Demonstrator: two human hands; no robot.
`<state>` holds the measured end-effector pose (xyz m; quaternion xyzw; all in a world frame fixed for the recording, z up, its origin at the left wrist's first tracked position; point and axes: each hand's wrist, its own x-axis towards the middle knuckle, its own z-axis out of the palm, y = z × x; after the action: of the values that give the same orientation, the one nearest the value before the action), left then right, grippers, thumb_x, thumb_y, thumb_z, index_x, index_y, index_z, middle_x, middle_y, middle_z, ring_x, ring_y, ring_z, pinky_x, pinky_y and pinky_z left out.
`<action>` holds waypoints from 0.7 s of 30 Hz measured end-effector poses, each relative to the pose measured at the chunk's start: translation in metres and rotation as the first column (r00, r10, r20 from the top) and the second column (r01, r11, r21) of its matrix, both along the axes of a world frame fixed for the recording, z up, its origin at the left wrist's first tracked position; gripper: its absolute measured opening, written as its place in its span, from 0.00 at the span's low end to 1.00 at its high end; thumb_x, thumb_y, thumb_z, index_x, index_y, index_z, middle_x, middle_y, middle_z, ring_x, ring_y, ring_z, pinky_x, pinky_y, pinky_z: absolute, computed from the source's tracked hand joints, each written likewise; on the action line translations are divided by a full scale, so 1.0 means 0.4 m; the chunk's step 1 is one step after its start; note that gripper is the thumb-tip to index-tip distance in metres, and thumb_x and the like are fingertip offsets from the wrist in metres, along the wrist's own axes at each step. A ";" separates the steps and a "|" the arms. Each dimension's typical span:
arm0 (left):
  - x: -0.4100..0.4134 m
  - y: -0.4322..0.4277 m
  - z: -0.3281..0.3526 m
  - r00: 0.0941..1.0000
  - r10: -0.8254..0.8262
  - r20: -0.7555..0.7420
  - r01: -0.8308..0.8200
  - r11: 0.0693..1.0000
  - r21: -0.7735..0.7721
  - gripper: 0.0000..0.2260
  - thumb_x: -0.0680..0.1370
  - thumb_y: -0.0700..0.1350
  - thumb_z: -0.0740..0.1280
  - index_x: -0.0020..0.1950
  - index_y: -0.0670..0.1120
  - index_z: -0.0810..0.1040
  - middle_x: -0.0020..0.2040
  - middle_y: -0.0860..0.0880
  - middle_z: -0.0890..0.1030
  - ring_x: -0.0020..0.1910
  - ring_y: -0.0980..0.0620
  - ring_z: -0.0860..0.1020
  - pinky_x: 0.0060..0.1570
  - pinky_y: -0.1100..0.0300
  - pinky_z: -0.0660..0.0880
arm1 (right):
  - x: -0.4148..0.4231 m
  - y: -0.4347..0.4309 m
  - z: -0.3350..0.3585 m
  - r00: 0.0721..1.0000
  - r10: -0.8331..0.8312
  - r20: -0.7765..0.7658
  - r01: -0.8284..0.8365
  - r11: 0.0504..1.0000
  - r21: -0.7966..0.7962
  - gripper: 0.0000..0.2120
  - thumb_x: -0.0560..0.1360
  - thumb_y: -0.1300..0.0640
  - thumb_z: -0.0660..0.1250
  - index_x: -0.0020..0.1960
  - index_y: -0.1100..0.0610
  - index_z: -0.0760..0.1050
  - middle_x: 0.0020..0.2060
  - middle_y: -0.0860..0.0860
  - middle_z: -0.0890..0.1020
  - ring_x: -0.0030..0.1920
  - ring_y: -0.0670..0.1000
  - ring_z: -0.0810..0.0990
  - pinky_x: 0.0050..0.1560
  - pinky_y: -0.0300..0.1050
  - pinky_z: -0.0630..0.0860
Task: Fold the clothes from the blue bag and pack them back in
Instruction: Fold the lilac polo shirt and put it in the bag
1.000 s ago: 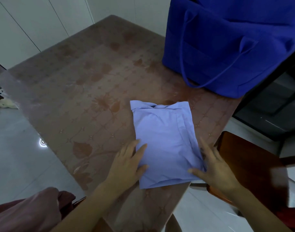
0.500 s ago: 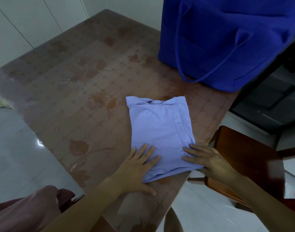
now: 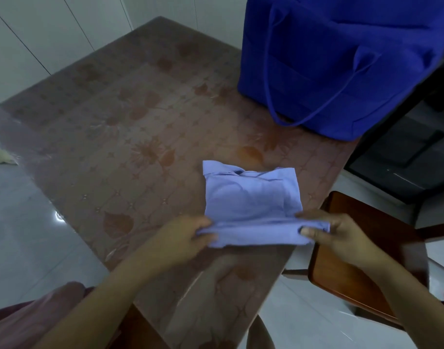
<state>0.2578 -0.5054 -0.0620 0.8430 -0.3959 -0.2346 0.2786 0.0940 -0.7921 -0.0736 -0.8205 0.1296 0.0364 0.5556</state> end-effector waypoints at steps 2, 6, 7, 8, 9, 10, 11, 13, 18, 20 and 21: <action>0.060 -0.049 0.040 0.996 0.088 -0.020 -0.089 0.994 -0.065 0.16 0.69 0.59 0.61 0.35 0.46 0.74 0.31 0.51 0.75 0.30 0.59 0.71 0.32 0.64 0.65 | 0.061 -0.003 0.027 0.990 -0.133 0.054 0.130 0.990 0.059 0.18 0.67 0.34 0.67 0.44 0.48 0.81 0.37 0.41 0.84 0.40 0.39 0.82 0.40 0.28 0.75; 0.171 -0.157 0.015 0.946 0.321 -0.043 -0.324 0.931 -0.167 0.13 0.73 0.51 0.66 0.31 0.46 0.73 0.26 0.52 0.69 0.27 0.57 0.65 0.31 0.59 0.62 | 0.203 -0.017 -0.007 0.889 -0.450 0.087 0.457 0.886 -0.084 0.19 0.76 0.49 0.64 0.31 0.60 0.69 0.25 0.51 0.71 0.28 0.41 0.71 0.34 0.40 0.67; 0.191 -0.182 0.001 0.924 0.379 -0.036 -0.380 0.910 -0.163 0.14 0.74 0.48 0.68 0.30 0.48 0.71 0.26 0.53 0.69 0.27 0.56 0.67 0.32 0.60 0.62 | 0.236 -0.021 -0.019 0.867 -0.492 0.072 0.497 0.857 -0.135 0.21 0.77 0.50 0.64 0.30 0.59 0.66 0.25 0.51 0.69 0.28 0.42 0.70 0.35 0.42 0.65; 0.209 -0.201 -0.026 0.899 0.436 -0.021 -0.434 0.887 -0.157 0.13 0.75 0.46 0.68 0.32 0.48 0.72 0.27 0.52 0.70 0.28 0.54 0.70 0.33 0.60 0.62 | 0.264 -0.028 -0.035 0.858 -0.511 0.048 0.510 0.838 -0.192 0.21 0.77 0.50 0.64 0.30 0.57 0.64 0.26 0.50 0.69 0.32 0.45 0.72 0.37 0.43 0.64; 0.215 -0.217 -0.041 0.871 0.492 -0.007 -0.488 0.862 -0.140 0.09 0.76 0.46 0.67 0.36 0.47 0.75 0.30 0.50 0.74 0.33 0.50 0.74 0.36 0.60 0.64 | 0.289 -0.032 -0.052 0.856 -0.516 0.015 0.503 0.827 -0.252 0.20 0.78 0.49 0.63 0.31 0.55 0.64 0.28 0.49 0.70 0.35 0.50 0.73 0.39 0.43 0.64; 0.212 -0.229 -0.055 0.839 0.544 0.008 -0.539 0.833 -0.130 0.05 0.76 0.47 0.67 0.45 0.45 0.78 0.37 0.48 0.78 0.41 0.46 0.77 0.39 0.59 0.67 | 0.305 -0.034 -0.065 0.862 -0.507 -0.019 0.478 0.824 -0.306 0.19 0.78 0.47 0.62 0.32 0.54 0.64 0.30 0.49 0.71 0.38 0.54 0.73 0.39 0.44 0.64; 0.200 -0.236 -0.062 0.806 0.589 0.050 -0.579 0.804 -0.133 0.10 0.77 0.48 0.66 0.54 0.44 0.78 0.46 0.45 0.80 0.49 0.44 0.77 0.45 0.57 0.70 | 0.317 -0.036 -0.081 0.868 -0.494 -0.047 0.449 0.823 -0.348 0.18 0.79 0.46 0.61 0.33 0.53 0.65 0.31 0.50 0.72 0.40 0.57 0.75 0.39 0.45 0.65; 0.170 -0.240 -0.085 0.791 0.502 0.350 -0.480 0.864 -0.153 0.18 0.77 0.52 0.61 0.62 0.43 0.75 0.59 0.42 0.77 0.57 0.41 0.75 0.55 0.51 0.72 | 0.325 -0.032 -0.095 0.876 -0.473 -0.097 0.387 0.808 -0.444 0.15 0.78 0.44 0.59 0.42 0.55 0.71 0.38 0.53 0.77 0.46 0.61 0.77 0.40 0.47 0.68; 0.122 -0.236 -0.189 0.765 -0.039 0.643 -0.055 0.991 0.126 0.24 0.78 0.59 0.53 0.69 0.49 0.72 0.71 0.44 0.70 0.70 0.39 0.67 0.63 0.36 0.67 | 0.306 0.007 -0.115 0.983 -0.123 0.134 0.180 0.535 -0.825 0.28 0.77 0.37 0.54 0.71 0.51 0.67 0.68 0.57 0.70 0.65 0.61 0.70 0.63 0.60 0.65; 0.128 -0.223 -0.227 0.817 -0.053 0.574 -0.081 0.975 0.207 0.27 0.80 0.62 0.48 0.72 0.50 0.69 0.72 0.44 0.67 0.71 0.38 0.65 0.62 0.33 0.67 | 0.298 0.026 -0.157 1.000 0.024 0.011 -0.002 0.507 -0.862 0.31 0.77 0.33 0.46 0.73 0.47 0.65 0.72 0.55 0.66 0.70 0.60 0.65 0.69 0.62 0.58; 0.129 -0.218 -0.237 0.834 -0.054 0.549 -0.095 0.966 0.239 0.29 0.80 0.64 0.46 0.73 0.51 0.67 0.73 0.44 0.66 0.71 0.37 0.65 0.62 0.32 0.66 | 0.293 0.030 -0.178 0.997 0.040 -0.065 -0.076 0.519 -0.851 0.32 0.76 0.31 0.44 0.73 0.45 0.63 0.73 0.54 0.65 0.72 0.60 0.64 0.70 0.62 0.56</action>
<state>0.3094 -0.5925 -0.1569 0.9077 -0.4164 -0.0282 0.0441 0.2110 -0.7802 -0.1447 -0.9904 0.1137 0.0022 0.0789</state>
